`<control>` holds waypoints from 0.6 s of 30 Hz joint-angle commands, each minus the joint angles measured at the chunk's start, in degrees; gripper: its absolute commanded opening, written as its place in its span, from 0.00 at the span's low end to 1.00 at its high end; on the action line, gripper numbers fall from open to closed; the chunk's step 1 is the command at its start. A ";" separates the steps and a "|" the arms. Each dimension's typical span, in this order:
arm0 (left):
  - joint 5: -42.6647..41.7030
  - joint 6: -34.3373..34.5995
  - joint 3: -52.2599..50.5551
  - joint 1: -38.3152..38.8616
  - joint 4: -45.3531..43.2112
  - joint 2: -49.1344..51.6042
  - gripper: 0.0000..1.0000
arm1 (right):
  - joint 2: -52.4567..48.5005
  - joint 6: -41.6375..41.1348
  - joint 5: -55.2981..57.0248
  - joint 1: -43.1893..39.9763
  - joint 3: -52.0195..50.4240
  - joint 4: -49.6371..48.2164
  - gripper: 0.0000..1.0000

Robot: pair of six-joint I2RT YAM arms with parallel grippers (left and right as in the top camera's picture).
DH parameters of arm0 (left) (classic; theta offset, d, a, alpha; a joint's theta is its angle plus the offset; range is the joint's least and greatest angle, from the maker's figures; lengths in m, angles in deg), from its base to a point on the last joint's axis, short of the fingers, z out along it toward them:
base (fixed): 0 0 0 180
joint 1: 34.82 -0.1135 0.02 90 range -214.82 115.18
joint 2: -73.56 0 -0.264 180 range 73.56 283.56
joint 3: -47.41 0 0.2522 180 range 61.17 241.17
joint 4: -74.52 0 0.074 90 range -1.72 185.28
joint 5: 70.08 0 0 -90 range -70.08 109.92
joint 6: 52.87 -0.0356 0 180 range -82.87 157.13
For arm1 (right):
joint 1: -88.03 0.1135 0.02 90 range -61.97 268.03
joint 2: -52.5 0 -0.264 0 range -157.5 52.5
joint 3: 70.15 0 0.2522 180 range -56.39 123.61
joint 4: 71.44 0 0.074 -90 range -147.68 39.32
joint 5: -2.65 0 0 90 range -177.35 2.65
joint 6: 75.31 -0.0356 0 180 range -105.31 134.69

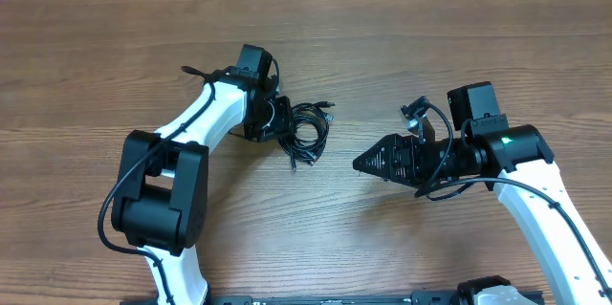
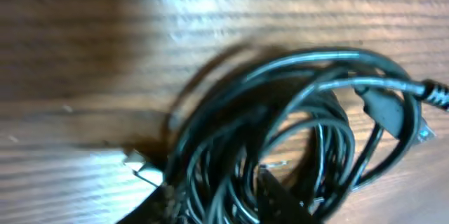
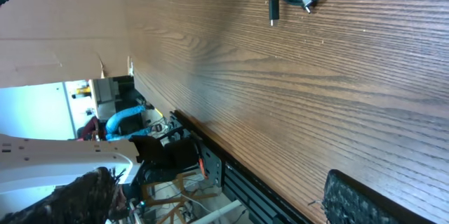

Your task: Untangle cables

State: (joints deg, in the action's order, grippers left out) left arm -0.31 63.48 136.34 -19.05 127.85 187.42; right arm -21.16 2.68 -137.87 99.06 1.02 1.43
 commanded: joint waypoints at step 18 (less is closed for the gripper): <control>-10.32 -3.06 4.57 -0.74 1.53 -0.52 0.04 | 0.17 -0.24 1.03 0.39 0.79 0.02 0.98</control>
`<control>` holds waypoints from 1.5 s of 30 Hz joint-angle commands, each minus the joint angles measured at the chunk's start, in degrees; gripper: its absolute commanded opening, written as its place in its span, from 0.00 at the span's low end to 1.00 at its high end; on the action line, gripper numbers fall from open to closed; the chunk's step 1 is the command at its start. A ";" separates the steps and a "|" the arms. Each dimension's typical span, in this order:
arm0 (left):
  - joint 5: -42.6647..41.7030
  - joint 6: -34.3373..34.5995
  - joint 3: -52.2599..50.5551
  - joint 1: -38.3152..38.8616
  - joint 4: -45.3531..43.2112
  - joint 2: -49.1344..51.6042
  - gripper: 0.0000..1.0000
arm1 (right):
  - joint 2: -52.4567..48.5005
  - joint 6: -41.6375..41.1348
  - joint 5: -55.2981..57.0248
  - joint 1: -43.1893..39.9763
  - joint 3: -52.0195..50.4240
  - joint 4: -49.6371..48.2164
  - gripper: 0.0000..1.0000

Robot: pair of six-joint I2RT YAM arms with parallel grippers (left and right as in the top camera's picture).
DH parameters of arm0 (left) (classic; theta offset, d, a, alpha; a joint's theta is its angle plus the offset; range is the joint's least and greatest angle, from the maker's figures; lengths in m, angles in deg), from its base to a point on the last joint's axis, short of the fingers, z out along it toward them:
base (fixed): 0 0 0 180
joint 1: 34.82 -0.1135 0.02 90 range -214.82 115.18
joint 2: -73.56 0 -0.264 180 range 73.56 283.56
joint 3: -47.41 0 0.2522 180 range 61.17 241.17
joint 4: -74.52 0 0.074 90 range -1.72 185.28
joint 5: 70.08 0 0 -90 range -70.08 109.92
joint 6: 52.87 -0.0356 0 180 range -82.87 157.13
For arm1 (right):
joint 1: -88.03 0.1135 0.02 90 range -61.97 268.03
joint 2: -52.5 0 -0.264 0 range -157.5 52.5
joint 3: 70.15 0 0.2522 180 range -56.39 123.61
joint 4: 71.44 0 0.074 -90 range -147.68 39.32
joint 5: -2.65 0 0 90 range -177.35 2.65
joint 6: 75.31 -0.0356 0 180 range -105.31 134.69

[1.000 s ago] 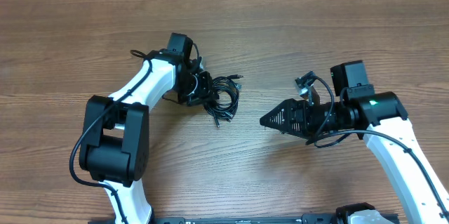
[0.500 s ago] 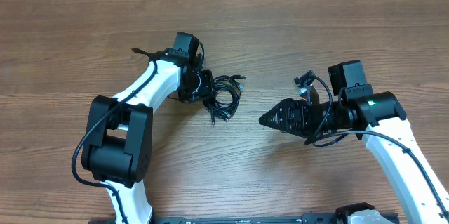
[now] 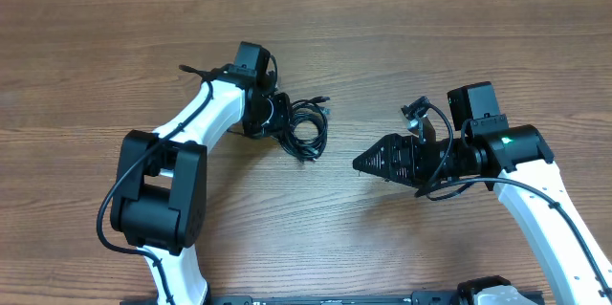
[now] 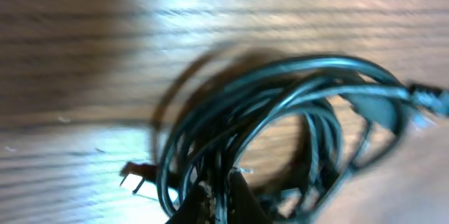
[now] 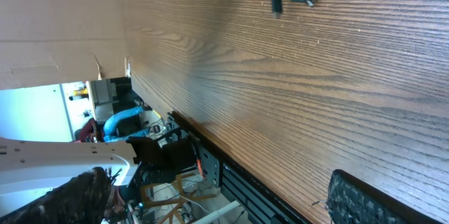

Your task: Untangle cables

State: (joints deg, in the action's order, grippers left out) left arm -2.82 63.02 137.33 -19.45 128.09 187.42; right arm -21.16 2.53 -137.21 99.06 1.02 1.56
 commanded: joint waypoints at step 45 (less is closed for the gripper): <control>27.06 -3.67 13.94 3.85 12.81 1.31 0.92 | 0.17 -8.81 8.37 0.39 0.72 2.36 1.00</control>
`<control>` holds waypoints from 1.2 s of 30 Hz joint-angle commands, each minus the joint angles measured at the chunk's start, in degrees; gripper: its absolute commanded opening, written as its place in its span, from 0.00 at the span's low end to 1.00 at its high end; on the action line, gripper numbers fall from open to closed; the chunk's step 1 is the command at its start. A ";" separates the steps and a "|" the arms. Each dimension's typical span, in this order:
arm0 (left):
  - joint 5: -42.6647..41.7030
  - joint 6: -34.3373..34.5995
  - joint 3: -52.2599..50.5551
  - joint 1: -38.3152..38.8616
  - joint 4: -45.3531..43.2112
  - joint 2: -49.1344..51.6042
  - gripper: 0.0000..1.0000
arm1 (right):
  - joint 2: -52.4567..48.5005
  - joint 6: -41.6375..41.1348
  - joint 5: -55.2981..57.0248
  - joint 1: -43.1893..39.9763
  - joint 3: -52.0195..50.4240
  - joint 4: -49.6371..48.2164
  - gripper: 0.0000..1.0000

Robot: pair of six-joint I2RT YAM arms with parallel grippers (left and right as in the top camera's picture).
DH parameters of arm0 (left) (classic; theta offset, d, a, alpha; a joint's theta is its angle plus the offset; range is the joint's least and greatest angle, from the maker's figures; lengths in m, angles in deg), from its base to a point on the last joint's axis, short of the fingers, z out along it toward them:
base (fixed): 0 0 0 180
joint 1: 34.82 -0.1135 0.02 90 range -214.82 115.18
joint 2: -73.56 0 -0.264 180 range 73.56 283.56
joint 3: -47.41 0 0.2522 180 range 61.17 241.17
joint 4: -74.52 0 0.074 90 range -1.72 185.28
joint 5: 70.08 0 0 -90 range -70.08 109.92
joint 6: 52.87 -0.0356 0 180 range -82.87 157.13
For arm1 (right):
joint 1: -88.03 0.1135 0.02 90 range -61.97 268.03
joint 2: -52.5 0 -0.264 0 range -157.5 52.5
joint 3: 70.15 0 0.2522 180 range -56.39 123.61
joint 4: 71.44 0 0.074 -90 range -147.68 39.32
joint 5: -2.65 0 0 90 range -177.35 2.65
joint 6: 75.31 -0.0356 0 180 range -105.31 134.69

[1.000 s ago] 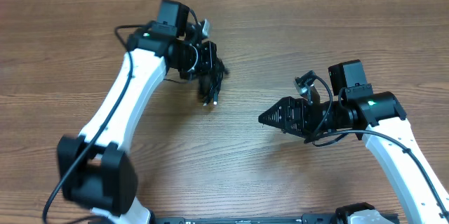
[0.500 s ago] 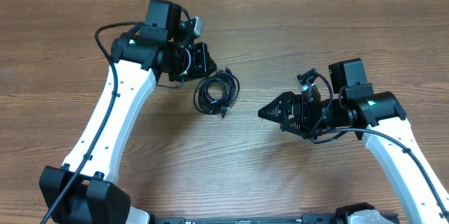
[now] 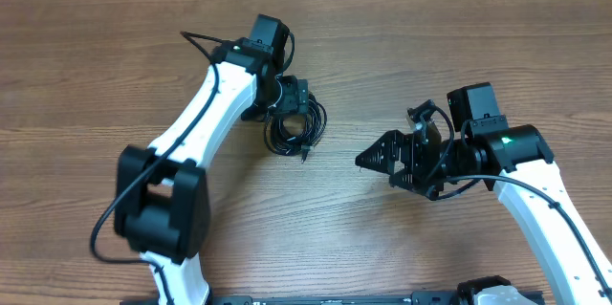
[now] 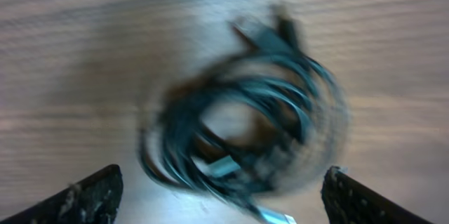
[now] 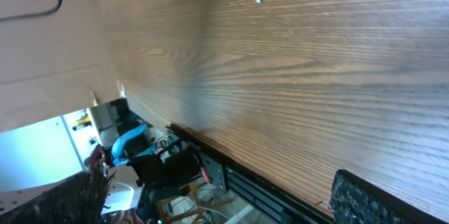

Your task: Untangle cables

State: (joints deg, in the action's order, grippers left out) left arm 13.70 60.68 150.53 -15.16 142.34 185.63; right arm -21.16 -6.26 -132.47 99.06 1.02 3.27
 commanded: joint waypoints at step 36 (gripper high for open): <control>-17.22 -8.76 28.63 -0.33 24.13 -1.14 0.04 | 0.13 -3.30 -7.30 0.55 0.72 -8.70 1.00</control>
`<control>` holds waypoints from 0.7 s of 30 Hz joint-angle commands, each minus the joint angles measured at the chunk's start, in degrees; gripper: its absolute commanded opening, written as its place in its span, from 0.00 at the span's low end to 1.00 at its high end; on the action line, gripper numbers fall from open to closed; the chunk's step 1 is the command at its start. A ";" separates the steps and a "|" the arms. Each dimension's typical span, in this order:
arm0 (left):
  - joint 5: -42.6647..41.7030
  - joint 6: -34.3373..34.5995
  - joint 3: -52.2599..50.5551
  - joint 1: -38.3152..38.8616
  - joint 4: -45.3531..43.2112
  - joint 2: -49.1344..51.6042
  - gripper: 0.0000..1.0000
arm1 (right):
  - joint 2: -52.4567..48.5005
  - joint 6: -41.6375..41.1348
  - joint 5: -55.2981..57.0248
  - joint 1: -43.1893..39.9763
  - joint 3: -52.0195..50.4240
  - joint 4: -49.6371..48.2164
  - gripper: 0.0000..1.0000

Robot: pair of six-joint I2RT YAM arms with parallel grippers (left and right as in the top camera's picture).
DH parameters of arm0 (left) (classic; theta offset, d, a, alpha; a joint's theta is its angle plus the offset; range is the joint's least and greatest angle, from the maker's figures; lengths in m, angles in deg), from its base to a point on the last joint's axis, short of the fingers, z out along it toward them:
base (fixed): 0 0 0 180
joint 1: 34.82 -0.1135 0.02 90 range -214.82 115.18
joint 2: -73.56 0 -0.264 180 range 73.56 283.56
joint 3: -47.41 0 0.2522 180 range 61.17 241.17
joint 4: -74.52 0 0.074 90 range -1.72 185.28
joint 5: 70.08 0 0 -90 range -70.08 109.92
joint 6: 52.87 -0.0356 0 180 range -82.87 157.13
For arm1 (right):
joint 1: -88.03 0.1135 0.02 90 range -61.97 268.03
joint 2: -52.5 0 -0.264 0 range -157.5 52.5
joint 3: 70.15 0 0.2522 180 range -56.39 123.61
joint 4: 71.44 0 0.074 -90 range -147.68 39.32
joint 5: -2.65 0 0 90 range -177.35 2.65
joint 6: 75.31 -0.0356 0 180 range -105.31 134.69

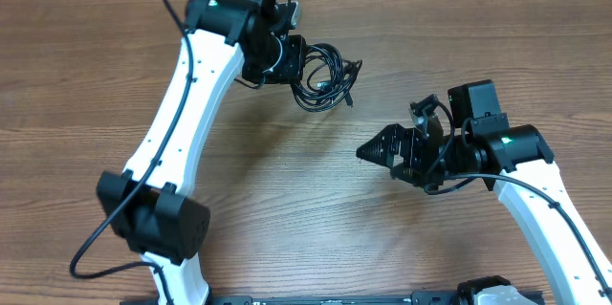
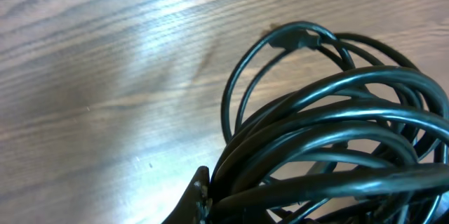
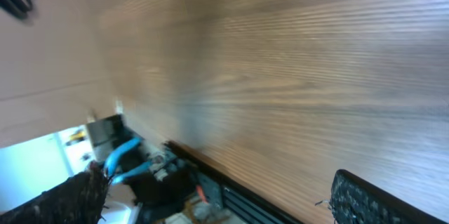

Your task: Untangle cables

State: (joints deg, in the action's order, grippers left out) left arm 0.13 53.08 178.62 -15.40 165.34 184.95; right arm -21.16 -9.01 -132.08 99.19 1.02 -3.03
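A tangled bundle of black cables point(image 1: 325, 76) hangs at the back of the wooden table point(image 1: 478, 28). My left gripper point(image 1: 295, 61) is shut on its left side and appears to hold it just off the wood. In the left wrist view the coils point(image 2: 330, 147) fill the lower right, pinched at my left gripper point(image 2: 210, 199); a plug point(image 2: 295, 39) sticks out at the top. My right gripper point(image 1: 366, 152) hovers open to the right of the bundle, apart from it. Its fingers point(image 3: 379, 196) stand wide with only the tabletop between them.
The table's front edge and a black rail point(image 3: 231, 196) show in the right wrist view, with room clutter beyond. A sliver of black cable sits at that view's top left corner.
My left gripper was open above the bundle lying mid-table. Now it is shut on the bundle and holds it farther back and to the right, with the arm raised. The right gripper barely shifted.
My left gripper first sat low at the bundle's left side, fingers among the coils, then was shut on them with the bundle slightly shifted. Later it was open over the bundle. Now it grips the bundle again, farther back. The right gripper stayed open at the right throughout.
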 commanded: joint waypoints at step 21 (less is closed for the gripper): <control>-11.54 -0.94 0.42 -0.09 6.93 -0.39 0.04 | -3.89 -26.91 -8.11 1.53 0.72 -28.68 0.44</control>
State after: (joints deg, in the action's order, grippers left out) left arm -9.27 53.01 178.64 -15.40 172.20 184.58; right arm -24.14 -32.16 -139.03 99.50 1.02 -29.56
